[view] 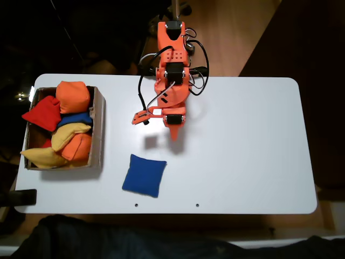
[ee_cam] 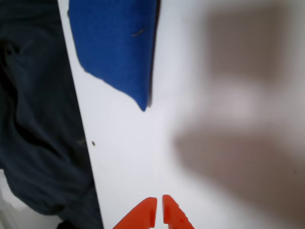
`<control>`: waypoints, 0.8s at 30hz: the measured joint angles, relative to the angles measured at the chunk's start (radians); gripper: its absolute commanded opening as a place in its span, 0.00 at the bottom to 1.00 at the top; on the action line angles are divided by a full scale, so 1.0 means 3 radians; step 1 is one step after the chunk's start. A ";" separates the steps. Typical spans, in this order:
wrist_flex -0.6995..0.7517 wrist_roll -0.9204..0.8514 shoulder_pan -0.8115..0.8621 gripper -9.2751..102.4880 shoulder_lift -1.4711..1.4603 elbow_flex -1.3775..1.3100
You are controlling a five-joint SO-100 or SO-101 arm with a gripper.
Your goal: Grasp a bag and put it in the box.
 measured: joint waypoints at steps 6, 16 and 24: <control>0.0000 0.0061 0.0000 0.08 -0.0373 -0.0302; 0.0205 0.0184 -0.0015 0.08 -0.0828 -0.0813; 0.0430 0.0235 -0.0015 0.08 -0.1186 -0.1237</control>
